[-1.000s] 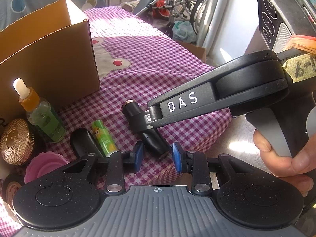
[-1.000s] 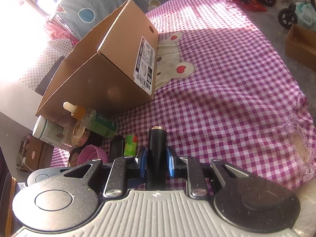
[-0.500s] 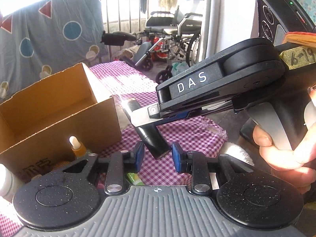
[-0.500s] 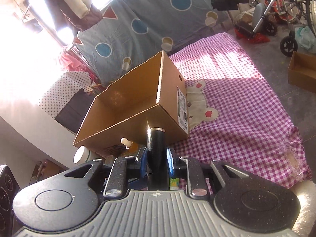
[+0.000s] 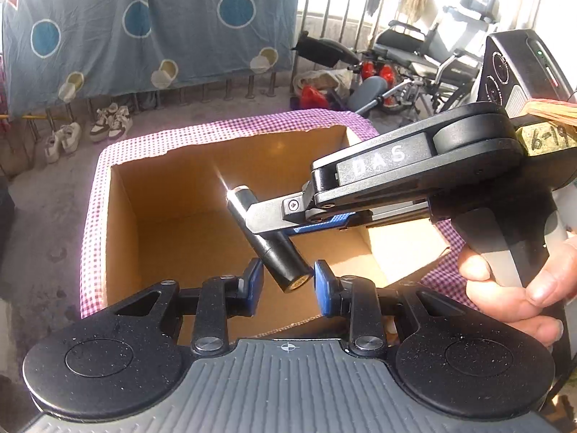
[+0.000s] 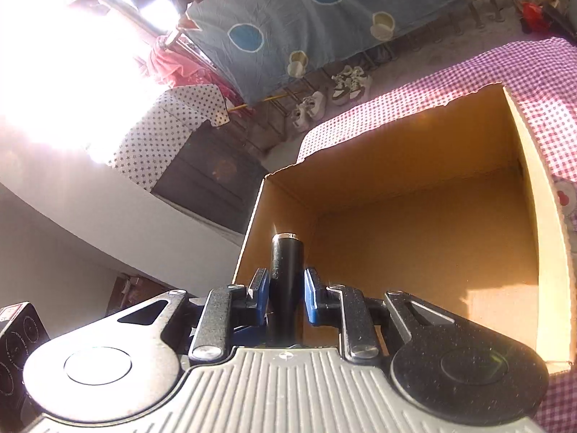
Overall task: Organize rigid objects
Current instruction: 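Carry the black tube with the right tool into the box and release, then grasp the green glue stick with the right tool, then carry the green glue stick into the box and open the right tool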
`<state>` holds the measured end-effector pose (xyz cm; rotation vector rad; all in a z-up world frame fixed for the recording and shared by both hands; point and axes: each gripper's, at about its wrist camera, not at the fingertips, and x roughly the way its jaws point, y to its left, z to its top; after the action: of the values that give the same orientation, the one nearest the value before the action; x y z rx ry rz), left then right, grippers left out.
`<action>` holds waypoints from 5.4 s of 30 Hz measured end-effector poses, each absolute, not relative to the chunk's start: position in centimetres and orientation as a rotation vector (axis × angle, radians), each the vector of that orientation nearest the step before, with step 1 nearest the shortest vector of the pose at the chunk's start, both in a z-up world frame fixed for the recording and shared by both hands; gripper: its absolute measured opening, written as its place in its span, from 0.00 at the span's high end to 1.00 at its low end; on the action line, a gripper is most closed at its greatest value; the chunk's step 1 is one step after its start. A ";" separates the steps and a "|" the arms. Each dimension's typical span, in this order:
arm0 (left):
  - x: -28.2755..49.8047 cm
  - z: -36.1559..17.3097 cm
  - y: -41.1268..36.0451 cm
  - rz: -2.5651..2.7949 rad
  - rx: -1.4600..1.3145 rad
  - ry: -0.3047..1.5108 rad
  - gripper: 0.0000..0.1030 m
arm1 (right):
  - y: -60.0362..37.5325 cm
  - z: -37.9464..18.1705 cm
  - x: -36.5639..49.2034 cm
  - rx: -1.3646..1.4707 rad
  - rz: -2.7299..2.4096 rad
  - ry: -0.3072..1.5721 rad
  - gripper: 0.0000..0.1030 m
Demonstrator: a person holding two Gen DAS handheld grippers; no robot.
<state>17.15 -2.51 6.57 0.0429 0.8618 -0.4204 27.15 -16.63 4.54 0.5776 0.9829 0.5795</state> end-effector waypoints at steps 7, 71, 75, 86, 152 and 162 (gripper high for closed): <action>23.0 3.3 1.0 -0.279 0.044 0.969 0.71 | -11.7 -0.2 34.9 0.576 0.512 1.148 0.85; 5.7 -4.5 -16.3 -0.680 0.239 0.919 0.60 | -29.2 -8.1 8.7 0.450 0.318 0.942 0.84; 5.8 -4.8 -17.2 -0.680 0.265 0.926 0.60 | -30.2 -8.4 8.1 0.494 0.303 0.934 0.85; 5.9 -5.1 -18.7 -0.627 0.324 0.919 0.69 | -31.4 -8.5 7.5 0.525 0.294 0.922 0.85; 22.2 3.9 1.9 -0.207 0.032 0.905 0.66 | -10.3 -0.4 36.2 0.435 0.538 1.122 0.82; 19.2 7.7 2.6 -0.243 -0.025 0.823 0.62 | -16.2 5.6 30.7 0.516 0.605 0.988 0.82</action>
<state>19.22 2.65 7.70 -0.0254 0.8234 -0.2425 30.66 -16.20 5.64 0.5164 0.9880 0.6051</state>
